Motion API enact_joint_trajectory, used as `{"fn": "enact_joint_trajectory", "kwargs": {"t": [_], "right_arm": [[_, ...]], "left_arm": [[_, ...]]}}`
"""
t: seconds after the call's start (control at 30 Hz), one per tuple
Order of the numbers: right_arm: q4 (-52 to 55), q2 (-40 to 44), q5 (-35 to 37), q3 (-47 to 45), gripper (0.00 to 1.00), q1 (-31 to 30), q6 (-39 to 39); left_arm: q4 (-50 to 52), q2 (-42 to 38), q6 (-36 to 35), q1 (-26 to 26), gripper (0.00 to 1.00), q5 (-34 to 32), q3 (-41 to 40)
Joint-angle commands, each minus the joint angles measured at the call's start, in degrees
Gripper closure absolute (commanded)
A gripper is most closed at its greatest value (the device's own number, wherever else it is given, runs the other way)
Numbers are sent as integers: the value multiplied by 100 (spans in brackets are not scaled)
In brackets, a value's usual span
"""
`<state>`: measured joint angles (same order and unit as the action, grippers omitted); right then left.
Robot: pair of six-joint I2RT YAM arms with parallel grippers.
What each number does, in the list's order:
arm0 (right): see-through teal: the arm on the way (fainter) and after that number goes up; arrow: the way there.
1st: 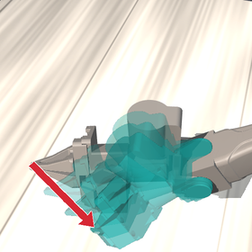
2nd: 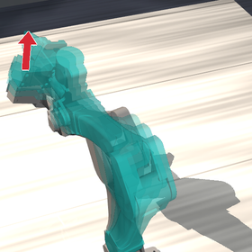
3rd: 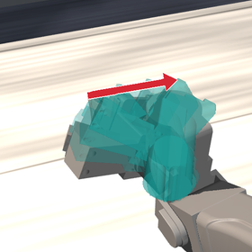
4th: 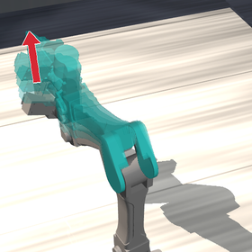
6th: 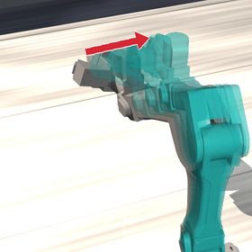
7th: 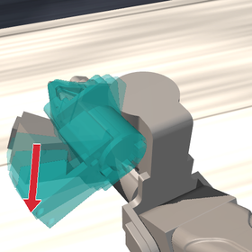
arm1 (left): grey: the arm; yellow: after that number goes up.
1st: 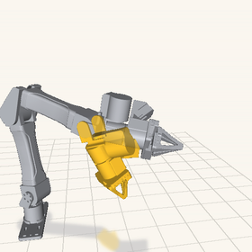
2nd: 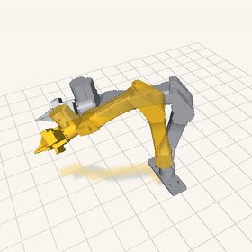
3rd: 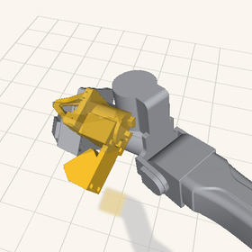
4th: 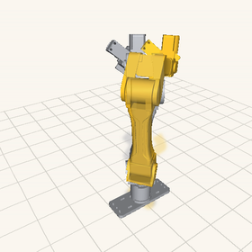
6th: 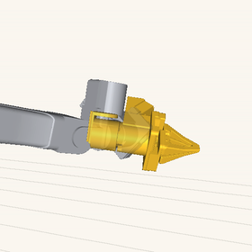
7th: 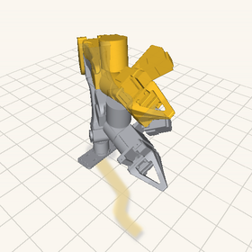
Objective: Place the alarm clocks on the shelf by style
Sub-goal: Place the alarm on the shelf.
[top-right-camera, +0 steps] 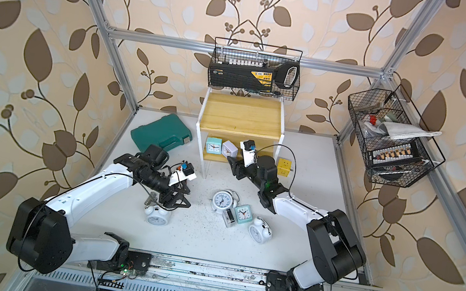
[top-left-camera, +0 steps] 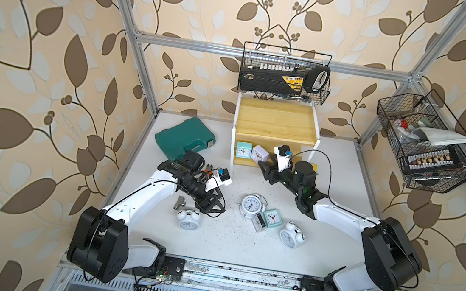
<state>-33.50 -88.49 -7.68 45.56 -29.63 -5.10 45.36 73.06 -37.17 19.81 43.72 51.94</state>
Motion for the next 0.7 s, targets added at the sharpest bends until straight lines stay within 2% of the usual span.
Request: {"fn": "enact_joint_trajectory", "kwargs": {"t": [0.0,0.2,0.53,0.67], "right_arm": [[57,137,171,-115,38,-41,-22],[97,139,214,-141,41,-43,-21],[158,73,287,-42,52,-39,13],[204,1,295,70,60,-38,36]], "left_arm": [[51,-4,-58,-57,29,215,-26],[51,15,-70,-57,29,216,-26],[69,8,-63,-57,28,224,-25],[69,-2,-72,-64,29,224,-27]]}}
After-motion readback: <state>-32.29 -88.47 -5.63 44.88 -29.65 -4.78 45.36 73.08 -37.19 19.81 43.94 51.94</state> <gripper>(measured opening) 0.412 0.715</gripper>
